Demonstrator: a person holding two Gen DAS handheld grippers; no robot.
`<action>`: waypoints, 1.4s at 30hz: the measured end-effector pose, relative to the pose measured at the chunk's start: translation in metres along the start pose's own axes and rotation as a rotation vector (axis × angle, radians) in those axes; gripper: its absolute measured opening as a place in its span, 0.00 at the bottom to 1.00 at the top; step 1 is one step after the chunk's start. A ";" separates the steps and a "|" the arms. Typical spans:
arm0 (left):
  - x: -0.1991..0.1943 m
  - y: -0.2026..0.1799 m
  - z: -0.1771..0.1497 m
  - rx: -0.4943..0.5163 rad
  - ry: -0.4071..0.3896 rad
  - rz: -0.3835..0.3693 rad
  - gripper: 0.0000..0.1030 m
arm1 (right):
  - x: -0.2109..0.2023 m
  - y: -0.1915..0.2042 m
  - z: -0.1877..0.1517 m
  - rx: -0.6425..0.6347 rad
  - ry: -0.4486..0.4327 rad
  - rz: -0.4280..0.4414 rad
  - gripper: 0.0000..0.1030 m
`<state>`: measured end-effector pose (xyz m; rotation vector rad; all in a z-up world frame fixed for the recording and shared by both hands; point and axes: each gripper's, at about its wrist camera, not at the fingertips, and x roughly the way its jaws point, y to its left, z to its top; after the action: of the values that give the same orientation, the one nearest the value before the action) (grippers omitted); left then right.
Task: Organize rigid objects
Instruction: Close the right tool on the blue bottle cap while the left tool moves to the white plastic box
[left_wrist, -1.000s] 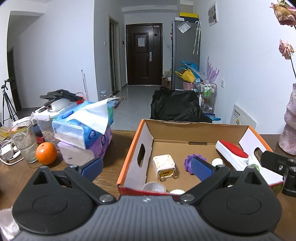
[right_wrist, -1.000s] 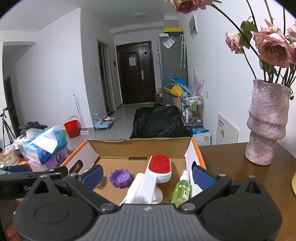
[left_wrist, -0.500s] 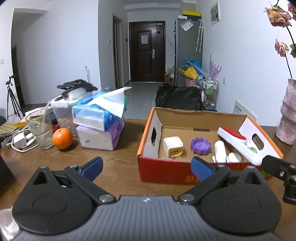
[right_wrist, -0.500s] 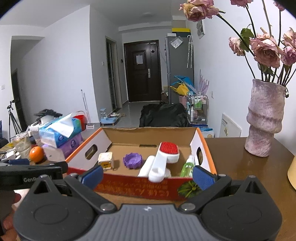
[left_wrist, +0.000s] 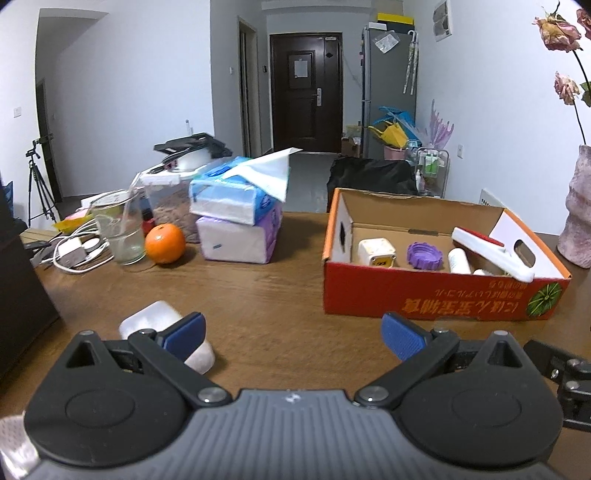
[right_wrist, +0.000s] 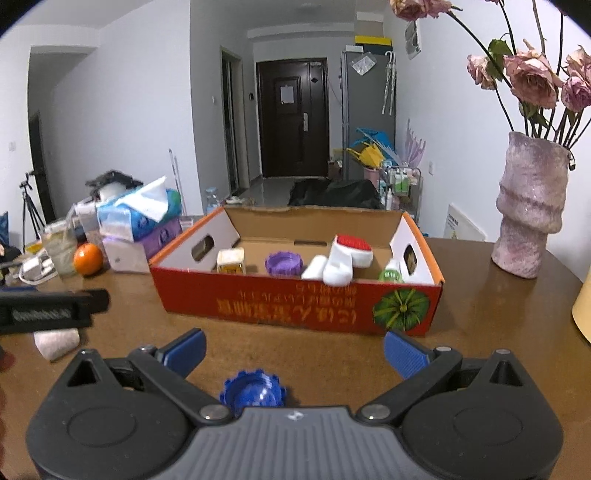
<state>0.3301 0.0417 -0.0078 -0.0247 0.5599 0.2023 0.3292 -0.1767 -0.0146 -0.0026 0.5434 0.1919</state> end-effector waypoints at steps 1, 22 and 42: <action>-0.002 0.002 -0.002 0.000 0.002 0.002 1.00 | 0.001 0.001 -0.004 0.000 0.009 -0.005 1.00; -0.007 0.052 -0.026 -0.039 0.029 0.053 1.00 | 0.040 0.032 -0.048 -0.023 0.114 -0.054 0.90; 0.016 0.079 -0.029 -0.065 0.057 0.112 1.00 | 0.056 0.040 -0.047 0.005 0.105 -0.072 0.51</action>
<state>0.3129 0.1196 -0.0383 -0.0626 0.6121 0.3300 0.3444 -0.1294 -0.0815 -0.0273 0.6476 0.1200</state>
